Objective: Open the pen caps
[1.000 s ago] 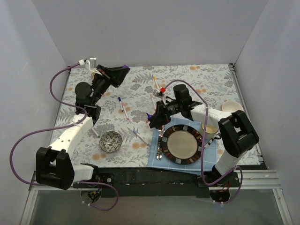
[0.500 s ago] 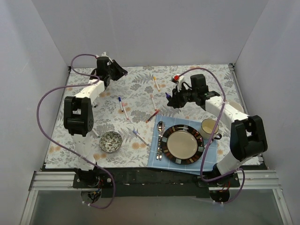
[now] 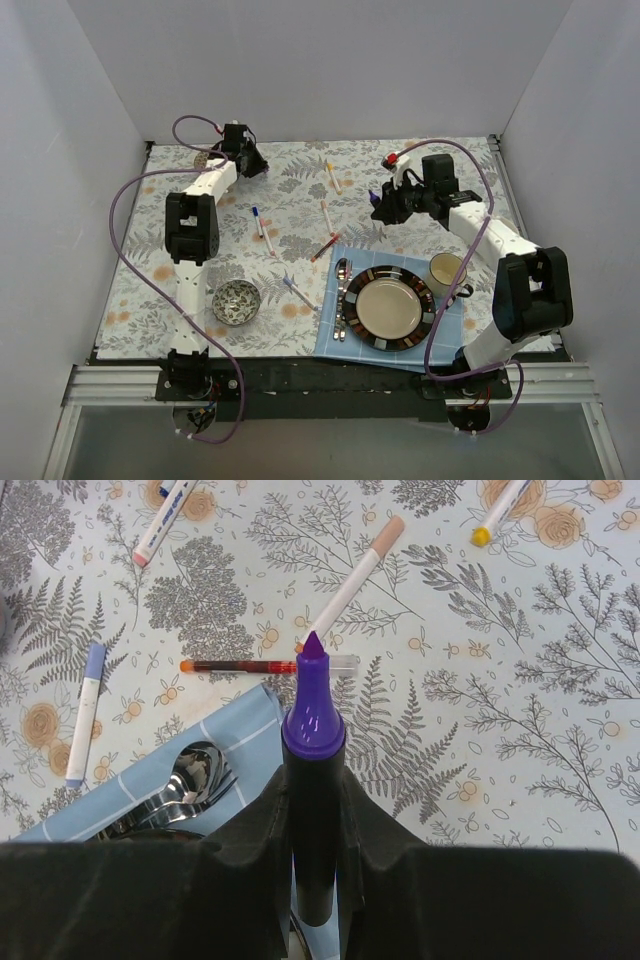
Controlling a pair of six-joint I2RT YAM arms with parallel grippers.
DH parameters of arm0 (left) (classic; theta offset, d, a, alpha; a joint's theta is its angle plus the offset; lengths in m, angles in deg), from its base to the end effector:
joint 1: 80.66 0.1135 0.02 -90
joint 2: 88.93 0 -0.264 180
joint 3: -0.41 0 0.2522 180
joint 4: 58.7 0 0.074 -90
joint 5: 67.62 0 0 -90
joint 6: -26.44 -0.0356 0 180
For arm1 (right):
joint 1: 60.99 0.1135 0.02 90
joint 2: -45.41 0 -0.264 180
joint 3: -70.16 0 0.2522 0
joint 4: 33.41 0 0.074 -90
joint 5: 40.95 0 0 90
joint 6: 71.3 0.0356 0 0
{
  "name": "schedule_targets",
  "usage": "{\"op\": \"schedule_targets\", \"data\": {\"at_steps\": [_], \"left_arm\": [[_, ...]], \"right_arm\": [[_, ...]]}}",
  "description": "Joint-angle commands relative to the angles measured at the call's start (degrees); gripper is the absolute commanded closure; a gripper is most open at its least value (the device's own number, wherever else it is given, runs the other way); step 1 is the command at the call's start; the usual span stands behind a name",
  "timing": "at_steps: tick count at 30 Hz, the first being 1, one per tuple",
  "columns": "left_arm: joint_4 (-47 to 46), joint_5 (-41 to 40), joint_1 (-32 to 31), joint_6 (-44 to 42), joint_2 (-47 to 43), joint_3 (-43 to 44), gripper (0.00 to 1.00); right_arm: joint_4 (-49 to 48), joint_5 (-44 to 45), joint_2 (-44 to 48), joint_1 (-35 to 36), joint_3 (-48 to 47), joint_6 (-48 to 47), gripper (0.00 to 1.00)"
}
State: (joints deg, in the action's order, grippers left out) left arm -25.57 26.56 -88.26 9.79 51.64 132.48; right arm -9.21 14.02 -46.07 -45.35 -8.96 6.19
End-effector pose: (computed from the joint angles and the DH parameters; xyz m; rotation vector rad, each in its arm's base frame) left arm 0.5500 -0.0760 0.1712 -1.2867 2.0643 -0.7766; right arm 0.3373 0.1157 0.2620 -0.8477 1.9873 0.7025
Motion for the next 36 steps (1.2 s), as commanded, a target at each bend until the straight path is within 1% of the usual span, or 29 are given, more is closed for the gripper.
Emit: {"op": "schedule_targets", "data": {"at_steps": [1, 2, 3, 5, 6, 10, 12, 15, 16, 17, 18, 19, 20, 22, 23, 24, 25, 26, 27, 29, 30, 32, 33, 36], "left_arm": [[2.33, -2.51, 0.30, -1.71, 0.14, 3.16, 0.82], [2.42, -2.69, 0.39, -1.62, 0.05, 3.16, 0.79], [2.33, -2.43, 0.56, -1.62, -0.03, 3.08, 0.69], [2.42, -2.52, 0.83, -1.71, -0.47, 3.08, 0.57], [2.42, -2.52, 1.00, -1.80, -1.08, 2.90, 0.55], [3.03, -2.52, 1.62, -2.67, -4.60, 3.95, 0.39], [3.04, -1.12, 1.88, -4.16, -7.14, 4.57, 0.37], [2.69, 2.66, 1.88, -5.40, -13.47, 3.87, 0.28], [1.73, 5.02, 1.88, -5.75, -17.92, 1.17, 0.27], [0.76, 6.35, 1.88, -5.75, -20.58, -1.55, 0.23], [-0.21, 7.41, 1.88, -5.93, -23.21, -4.45, 0.21], [-3.35, 8.29, 1.88, -6.02, -26.72, -7.79, 0.20], [-5.21, 10.12, 1.88, -5.93, -33.19, -16.44, 0.17], [-8.98, 10.84, 1.88, -6.28, -40.43, -25.18, 0.14], [-9.96, 11.10, 1.88, -6.63, -47.60, -33.14, 0.14], [-11.10, 11.11, 1.80, -7.07, -51.15, -38.09, 0.11], [-14.25, 10.93, 1.88, -7.16, -54.67, -42.41, 0.08], [-15.41, 10.32, 1.80, -7.42, -62.10, -50.28, 0.06], [-16.29, 10.06, 1.79, -7.60, -65.13, -53.06, 0.04], [-16.04, 9.88, 1.79, -8.82, -71.11, -58.07, 0.03], [-15.86, 10.31, 1.79, -9.53, -76.53, -62.36, 0.03], [-15.51, 9.27, 1.79, -10.84, -81.40, -67.30, 0.02], [-15.07, 8.13, 1.79, -11.63, -85.77, -71.33, 0.02], [-14.19, 6.19, 1.62, -13.04, -90.90, -76.36, 0.02]], "right_arm": [[-0.07, -0.04, -0.19, -1.66, -2.58, -1.11, 0.99], [0.02, -0.04, -0.27, -1.75, -2.66, -1.11, 0.99], [0.02, -0.13, -0.45, -1.93, -2.75, -1.11, 0.99], [0.11, -0.22, -0.63, -2.28, -2.75, -1.20, 0.99], [0.11, -0.13, -0.71, -2.37, -2.75, -1.11, 0.99], [0.37, 0.75, -1.42, -3.15, -2.93, -1.11, 0.99], [0.46, 1.89, -1.85, -3.68, -3.01, -0.94, 0.99], [0.37, 5.92, -2.38, -4.65, -3.63, -0.06, 0.99], [0.46, 7.33, -2.65, -4.74, -3.98, 0.21, 0.99], [0.37, 11.26, -3.00, -4.74, -4.68, 0.38, 0.99], [0.37, 13.30, -4.04, -4.74, -5.21, 0.47, 0.99], [0.55, 15.49, -4.84, -4.74, -6.00, 0.56, 0.99], [1.51, 20.13, -5.89, -4.74, -8.61, 0.47, 0.99], [3.44, 24.63, -10.10, -4.74, -12.40, -0.49, 0.99], [6.58, 27.96, -13.69, -4.91, -16.60, -2.06, 0.99], [7.92, 29.21, -15.55, -5.26, -19.25, -2.86, 0.99], [9.67, 30.09, -17.31, -5.53, -21.45, -3.56, 0.99], [10.82, 30.97, -20.72, -5.88, -23.39, -4.53, 0.98], [13.10, 31.07, -22.32, -6.67, -27.41, -5.06, 0.96], [15.30, 32.03, -27.22, -7.55, -31.56, -5.76, 0.95], [17.58, 32.04, -28.74, -8.42, -35.06, -6.12, 0.93], [19.17, 31.86, -32.33, -9.31, -38.16, -6.47, 0.90], [19.70, 31.95, -33.49, -10.18, -39.30, -6.91, 0.87], [21.20, 32.48, -36.74, -11.41, -43.52, -7.61, 0.84]]}}
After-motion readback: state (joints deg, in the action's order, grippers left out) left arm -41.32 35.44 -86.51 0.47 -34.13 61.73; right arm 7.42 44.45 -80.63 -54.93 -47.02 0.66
